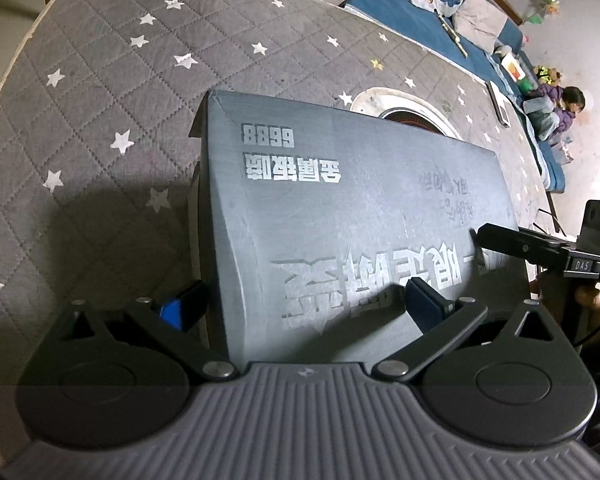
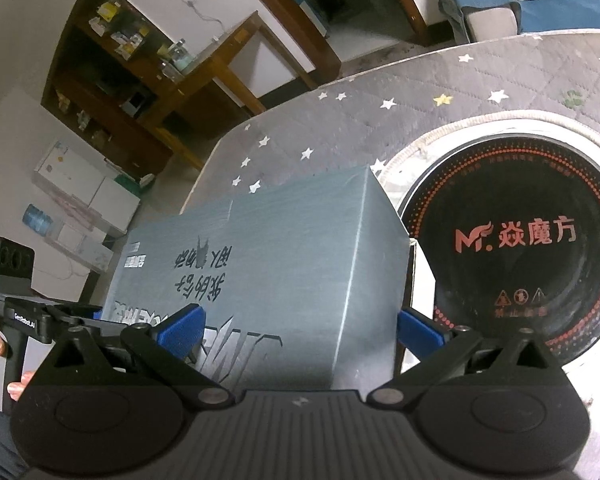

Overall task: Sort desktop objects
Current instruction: 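Lift the lidded box off the table with both grippers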

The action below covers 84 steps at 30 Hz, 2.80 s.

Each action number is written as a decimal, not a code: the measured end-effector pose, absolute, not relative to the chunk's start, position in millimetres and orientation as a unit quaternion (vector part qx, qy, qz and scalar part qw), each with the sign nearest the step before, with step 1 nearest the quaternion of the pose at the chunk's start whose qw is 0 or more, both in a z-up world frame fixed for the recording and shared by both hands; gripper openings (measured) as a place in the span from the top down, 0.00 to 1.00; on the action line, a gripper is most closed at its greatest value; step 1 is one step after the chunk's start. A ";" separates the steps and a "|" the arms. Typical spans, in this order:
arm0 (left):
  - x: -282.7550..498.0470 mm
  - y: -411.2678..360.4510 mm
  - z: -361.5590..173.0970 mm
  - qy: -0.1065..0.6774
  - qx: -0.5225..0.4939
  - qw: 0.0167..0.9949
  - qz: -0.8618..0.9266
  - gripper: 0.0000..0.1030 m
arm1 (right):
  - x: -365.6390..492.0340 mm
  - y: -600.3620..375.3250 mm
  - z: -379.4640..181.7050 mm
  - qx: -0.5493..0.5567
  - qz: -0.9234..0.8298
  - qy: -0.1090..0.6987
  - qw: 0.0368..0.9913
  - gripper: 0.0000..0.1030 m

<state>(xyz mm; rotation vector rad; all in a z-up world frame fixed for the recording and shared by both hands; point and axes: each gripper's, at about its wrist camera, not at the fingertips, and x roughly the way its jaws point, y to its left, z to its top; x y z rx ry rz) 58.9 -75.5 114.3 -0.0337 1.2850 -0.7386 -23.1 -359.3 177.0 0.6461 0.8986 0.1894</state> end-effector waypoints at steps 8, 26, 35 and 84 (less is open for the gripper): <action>54.2 -71.3 117.0 0.575 -0.016 0.743 -0.342 0.00 | -28.1 -358.7 175.3 0.304 0.092 0.412 0.854 0.00; 52.7 -65.5 103.2 0.580 -0.033 0.743 -0.334 0.00 | -36.9 -353.4 174.5 0.288 0.081 0.387 0.873 0.00; 51.5 -67.2 100.8 0.576 -0.034 0.745 -0.333 0.00 | -43.9 -363.3 159.7 0.314 0.065 0.381 0.867 0.00; 29.8 -46.2 85.7 0.561 -0.069 0.754 -0.335 0.00 | -102.9 -330.2 168.5 0.269 0.097 0.388 0.876 0.00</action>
